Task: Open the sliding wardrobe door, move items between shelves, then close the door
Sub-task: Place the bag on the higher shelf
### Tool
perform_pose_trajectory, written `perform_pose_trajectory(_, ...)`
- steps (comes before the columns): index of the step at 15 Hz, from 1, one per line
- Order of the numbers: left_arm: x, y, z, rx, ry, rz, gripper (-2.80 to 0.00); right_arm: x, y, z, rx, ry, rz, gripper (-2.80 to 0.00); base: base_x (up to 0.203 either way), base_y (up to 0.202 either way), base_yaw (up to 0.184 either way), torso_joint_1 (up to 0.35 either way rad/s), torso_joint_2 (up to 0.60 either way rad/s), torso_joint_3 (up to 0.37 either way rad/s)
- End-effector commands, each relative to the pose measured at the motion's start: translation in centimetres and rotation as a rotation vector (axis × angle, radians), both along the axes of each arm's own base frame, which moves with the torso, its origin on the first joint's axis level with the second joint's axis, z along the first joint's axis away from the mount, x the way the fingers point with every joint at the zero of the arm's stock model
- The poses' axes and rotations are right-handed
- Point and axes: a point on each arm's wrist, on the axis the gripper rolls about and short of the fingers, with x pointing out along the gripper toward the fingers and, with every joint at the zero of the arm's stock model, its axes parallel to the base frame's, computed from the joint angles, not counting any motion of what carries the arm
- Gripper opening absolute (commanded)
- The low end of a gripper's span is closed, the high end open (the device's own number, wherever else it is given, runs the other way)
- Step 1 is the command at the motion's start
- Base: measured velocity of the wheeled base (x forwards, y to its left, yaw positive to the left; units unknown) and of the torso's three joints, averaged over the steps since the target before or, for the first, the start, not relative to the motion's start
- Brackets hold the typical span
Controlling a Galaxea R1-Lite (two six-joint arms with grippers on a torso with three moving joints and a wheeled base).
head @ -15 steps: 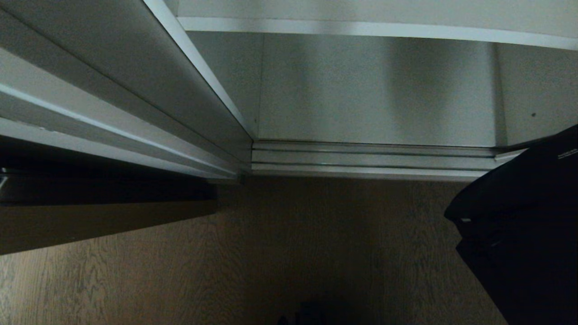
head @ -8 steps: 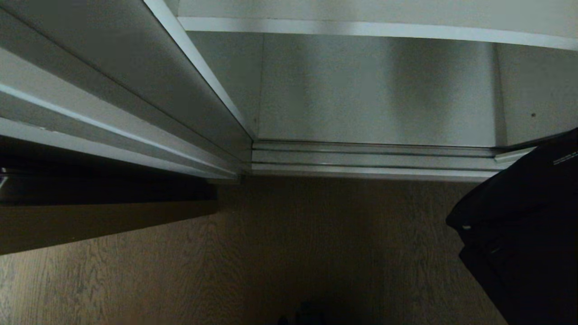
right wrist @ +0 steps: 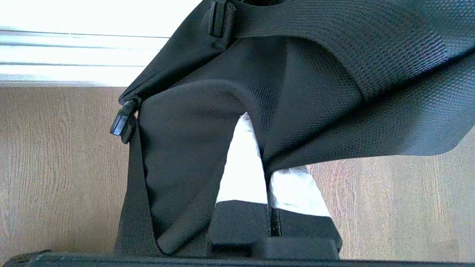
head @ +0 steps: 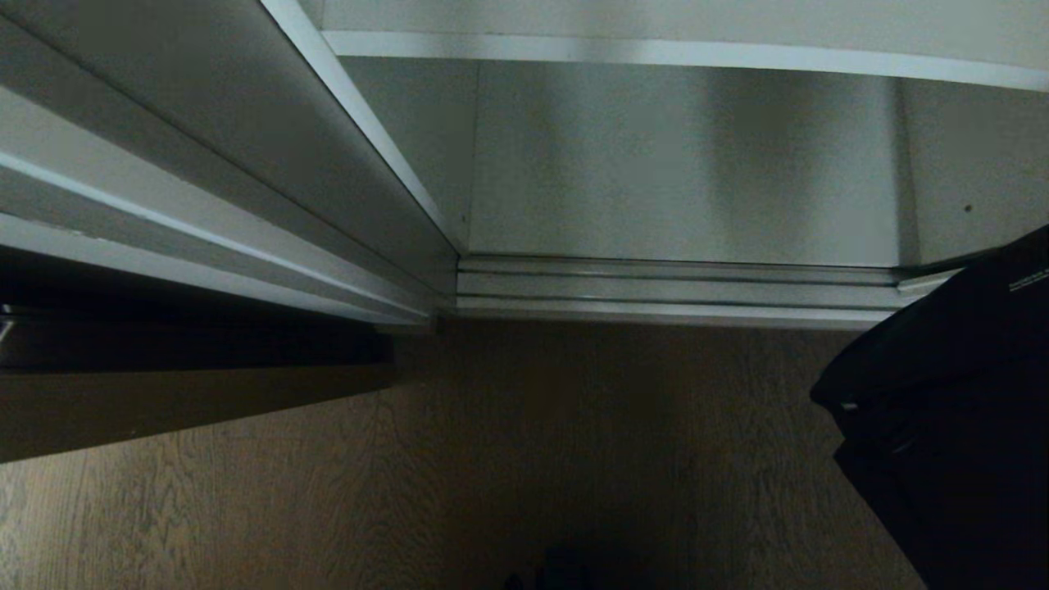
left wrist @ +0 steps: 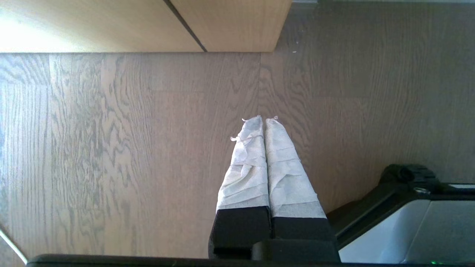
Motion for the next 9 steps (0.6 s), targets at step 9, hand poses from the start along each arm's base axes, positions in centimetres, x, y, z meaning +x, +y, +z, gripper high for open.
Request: perform_pose_trajectory(9,0.01,0.0,0.01,-0.011,0.0,0.0,-2.8,0.12,-0.02,-0.16,0.001,0.01,-0.001,-2.8,-0.077,0.0,-0.001,-0.001,0.0,0.001)
